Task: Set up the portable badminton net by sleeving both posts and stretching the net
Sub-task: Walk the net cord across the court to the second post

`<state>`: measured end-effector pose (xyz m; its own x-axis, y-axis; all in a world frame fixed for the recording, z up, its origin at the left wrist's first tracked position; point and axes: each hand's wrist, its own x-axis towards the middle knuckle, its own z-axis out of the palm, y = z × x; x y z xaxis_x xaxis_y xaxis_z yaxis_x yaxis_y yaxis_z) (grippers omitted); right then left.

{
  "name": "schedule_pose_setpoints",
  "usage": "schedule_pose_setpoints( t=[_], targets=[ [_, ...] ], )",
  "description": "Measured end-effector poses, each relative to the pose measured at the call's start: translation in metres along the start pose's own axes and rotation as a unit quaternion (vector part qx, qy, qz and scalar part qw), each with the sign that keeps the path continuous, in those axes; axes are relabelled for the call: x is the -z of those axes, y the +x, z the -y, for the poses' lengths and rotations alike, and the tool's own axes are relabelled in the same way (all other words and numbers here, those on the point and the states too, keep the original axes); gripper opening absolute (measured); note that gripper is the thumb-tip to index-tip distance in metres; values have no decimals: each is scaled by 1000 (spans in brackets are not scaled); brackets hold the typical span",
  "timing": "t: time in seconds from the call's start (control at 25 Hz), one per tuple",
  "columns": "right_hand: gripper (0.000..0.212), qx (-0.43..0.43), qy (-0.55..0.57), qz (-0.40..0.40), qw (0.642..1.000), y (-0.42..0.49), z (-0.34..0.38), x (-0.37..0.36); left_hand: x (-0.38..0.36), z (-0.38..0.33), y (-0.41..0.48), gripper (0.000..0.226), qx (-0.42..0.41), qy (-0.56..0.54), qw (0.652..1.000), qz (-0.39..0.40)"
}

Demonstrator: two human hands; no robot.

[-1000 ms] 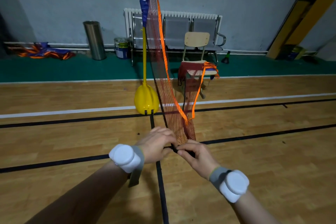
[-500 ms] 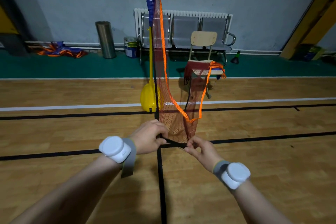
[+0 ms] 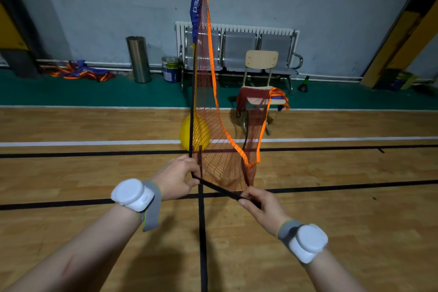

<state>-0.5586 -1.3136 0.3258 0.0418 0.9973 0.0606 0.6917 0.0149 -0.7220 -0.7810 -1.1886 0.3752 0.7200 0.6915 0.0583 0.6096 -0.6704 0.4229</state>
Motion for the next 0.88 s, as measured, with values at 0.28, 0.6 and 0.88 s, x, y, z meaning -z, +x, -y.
schedule_pose_setpoints(
  t=[0.28, 0.6, 0.88],
  targets=[
    [17, 33, 24, 4, 999, -22, 3, 2, -17, -41, 9, 17, -25, 47, 999, 3],
    [18, 7, 33, -10, 999, -37, -2, 9, -56, -82, -10, 42, -78, 67, 994, 26],
    [18, 8, 25, 9, 1000, -38, 15, -3, -53, -79, -20, 29, -113, 92, 989, 32]
  ],
)
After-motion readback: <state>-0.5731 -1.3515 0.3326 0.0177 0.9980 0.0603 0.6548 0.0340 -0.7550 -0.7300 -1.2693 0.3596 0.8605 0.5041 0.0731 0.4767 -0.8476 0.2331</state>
